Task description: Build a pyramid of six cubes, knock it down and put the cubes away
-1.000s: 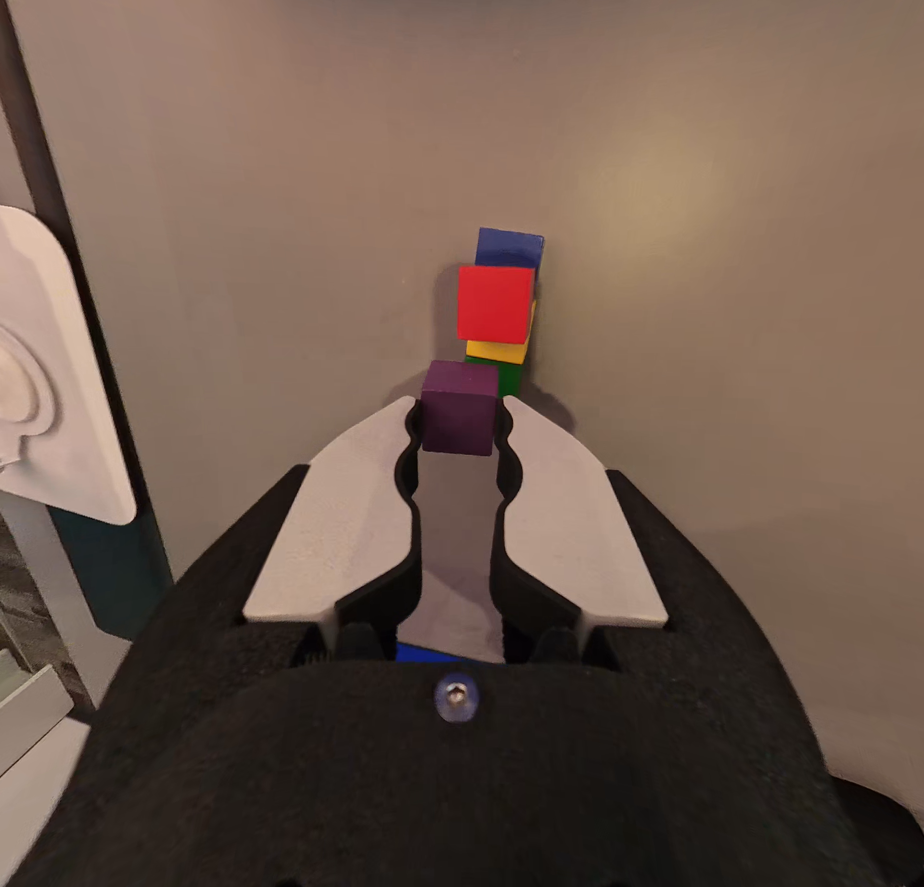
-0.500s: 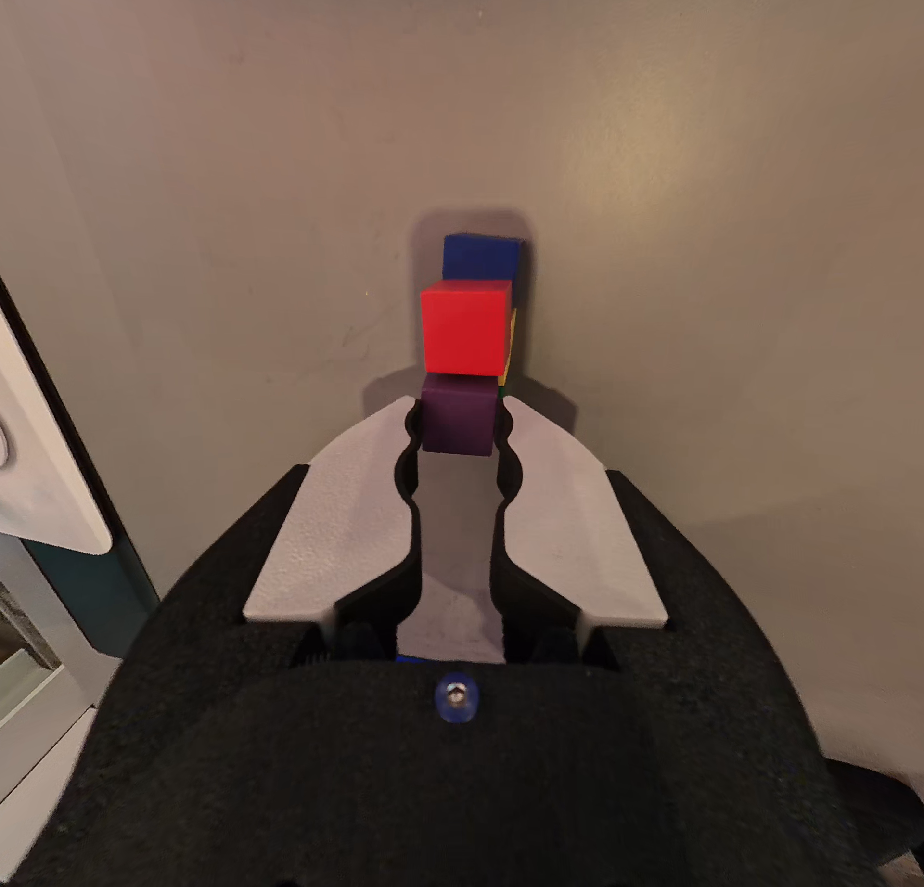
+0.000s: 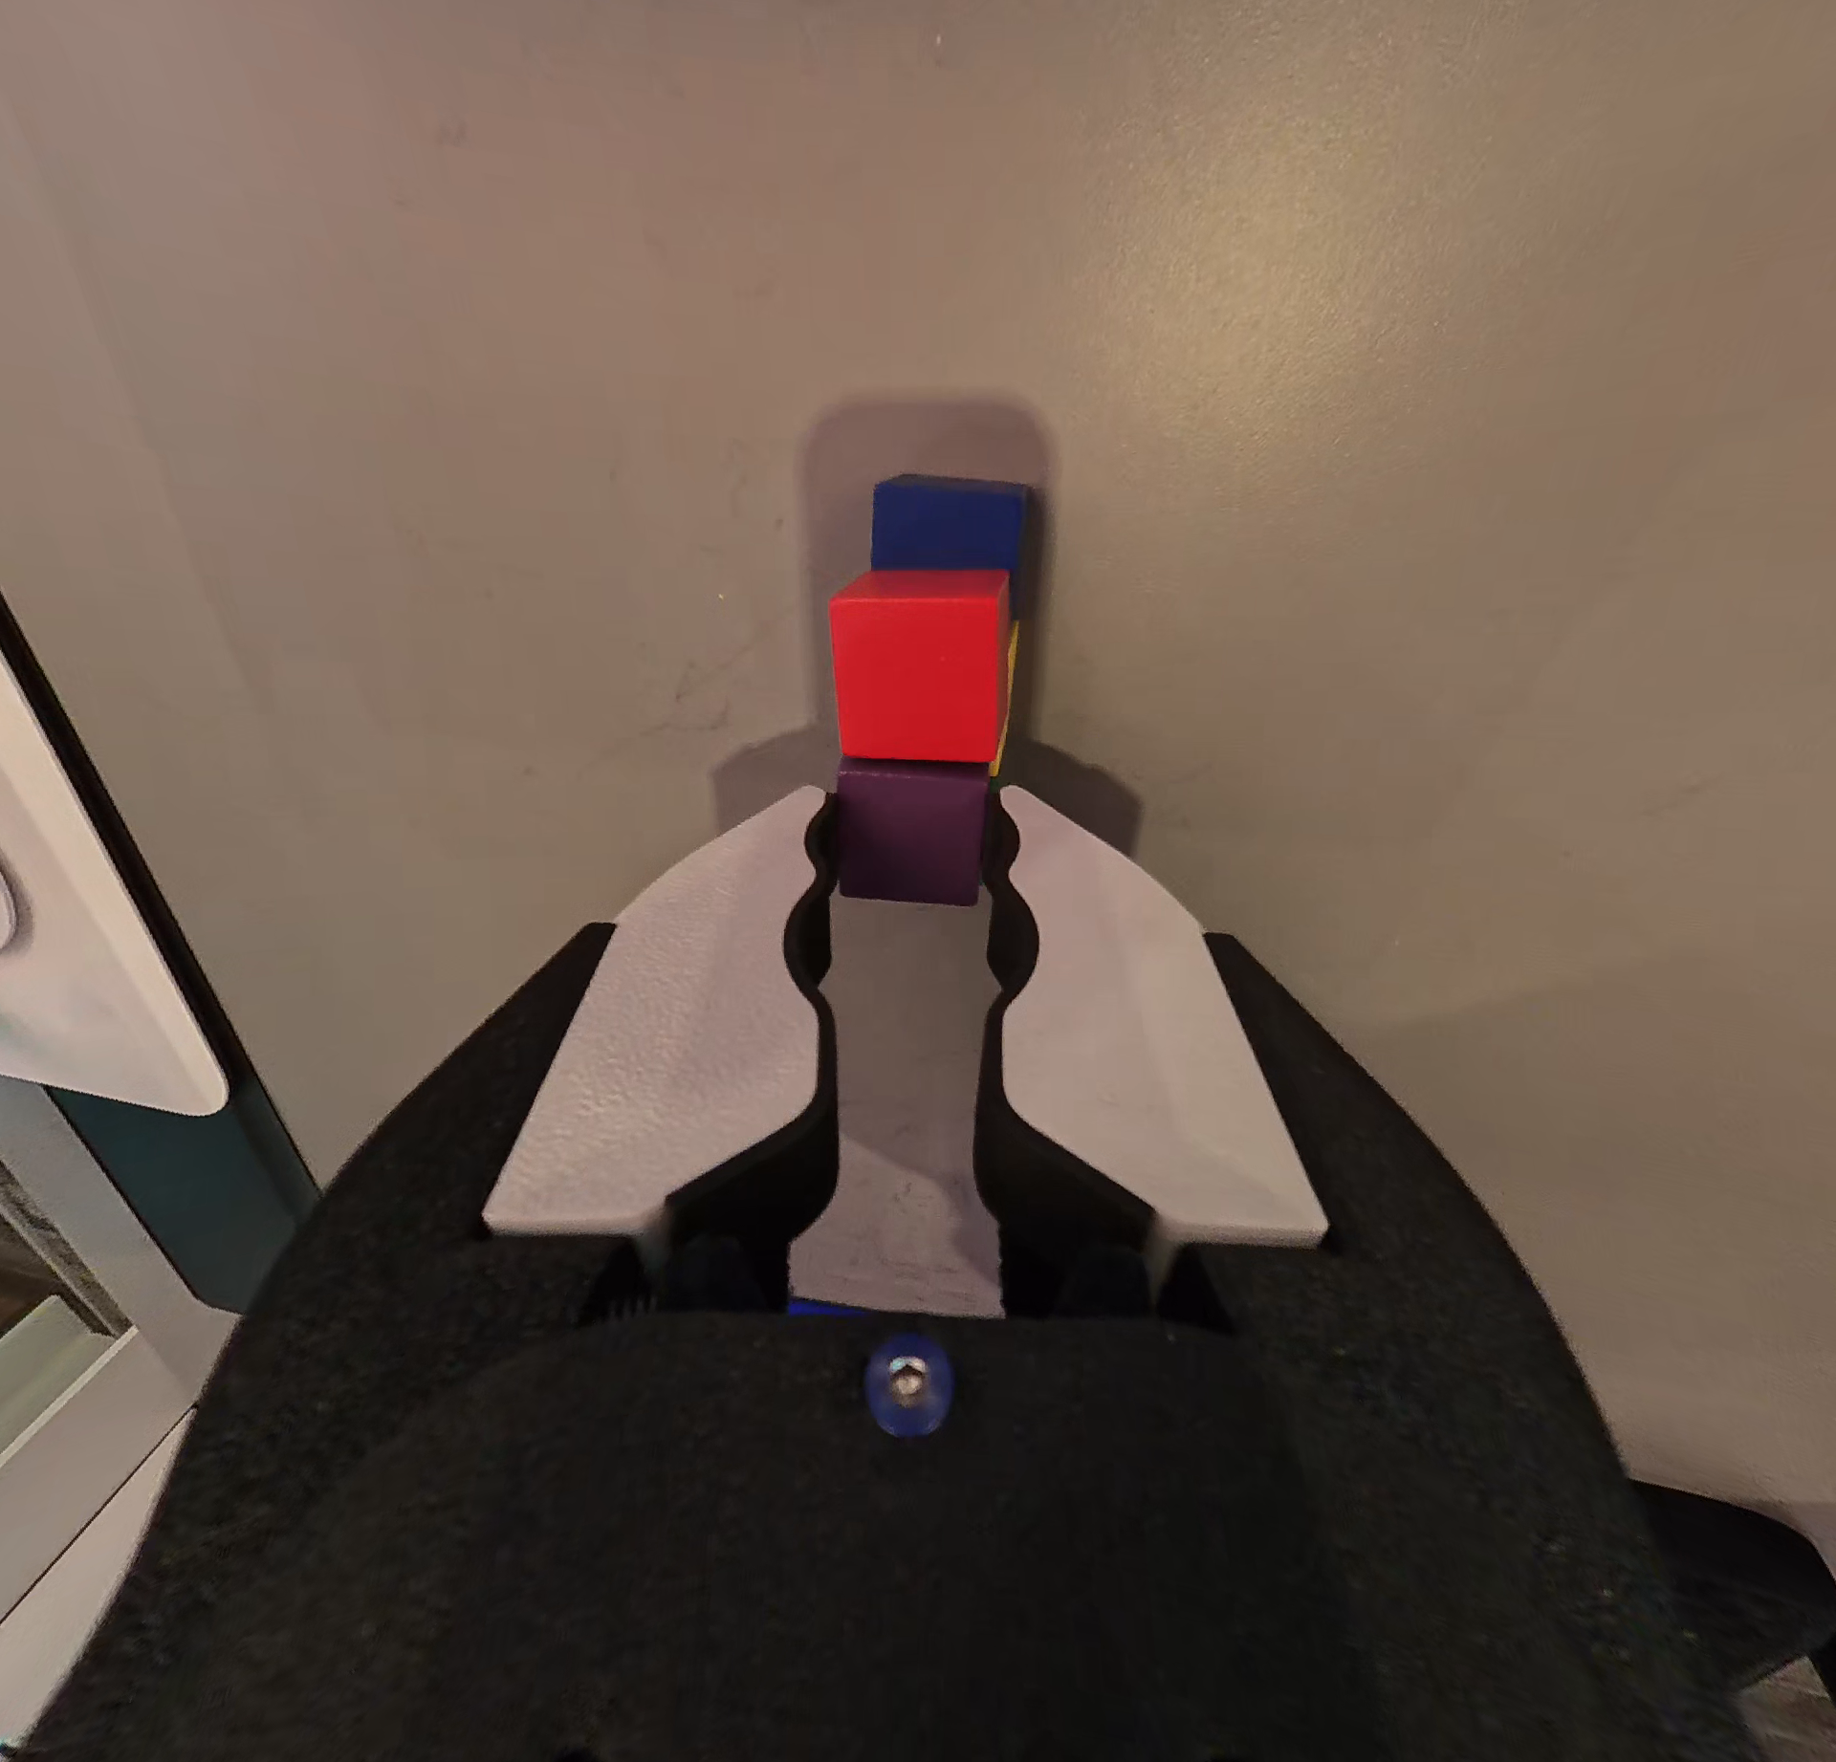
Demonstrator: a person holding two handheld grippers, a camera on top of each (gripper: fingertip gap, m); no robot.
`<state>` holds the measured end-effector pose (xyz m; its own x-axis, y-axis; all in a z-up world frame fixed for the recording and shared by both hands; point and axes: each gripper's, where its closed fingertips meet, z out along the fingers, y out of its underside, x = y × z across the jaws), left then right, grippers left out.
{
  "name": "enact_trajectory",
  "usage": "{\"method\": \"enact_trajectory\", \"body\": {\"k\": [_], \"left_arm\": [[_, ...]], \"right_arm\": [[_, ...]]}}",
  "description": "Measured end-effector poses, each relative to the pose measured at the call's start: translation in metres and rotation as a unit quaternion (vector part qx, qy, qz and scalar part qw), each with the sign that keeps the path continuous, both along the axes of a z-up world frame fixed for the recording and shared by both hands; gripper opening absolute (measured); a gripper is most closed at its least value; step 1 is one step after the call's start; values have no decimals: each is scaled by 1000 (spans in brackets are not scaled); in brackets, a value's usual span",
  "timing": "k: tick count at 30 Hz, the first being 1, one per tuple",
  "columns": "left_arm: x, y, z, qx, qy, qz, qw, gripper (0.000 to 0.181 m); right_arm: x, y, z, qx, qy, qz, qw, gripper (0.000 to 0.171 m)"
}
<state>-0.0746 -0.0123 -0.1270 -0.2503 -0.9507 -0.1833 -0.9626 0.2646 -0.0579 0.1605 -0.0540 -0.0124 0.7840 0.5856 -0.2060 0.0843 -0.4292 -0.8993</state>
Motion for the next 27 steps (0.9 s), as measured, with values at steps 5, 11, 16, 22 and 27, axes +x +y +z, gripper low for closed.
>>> {"method": "enact_trajectory", "body": {"k": [5,11,16,22,27], "left_arm": [[1,-1,0,-5,-1,-2,1000,27],[1,-2,-1,-12,2,3,1000,28],[1,1,-2,-9,1,10,1000,38],[-2,-2,4,-10,-3,-4,1000,42],[-4,4,-2,13,-7,-3,1000,39]], "right_arm": [[0,0,-1,-1,1,0,1000,41],[0,1,-3,-6,2,1,1000,41],[0,0,-5,-11,2,3,1000,41],[0,0,-7,-14,1,3,1000,41],[0,0,-7,-15,-1,3,1000,41]]}}
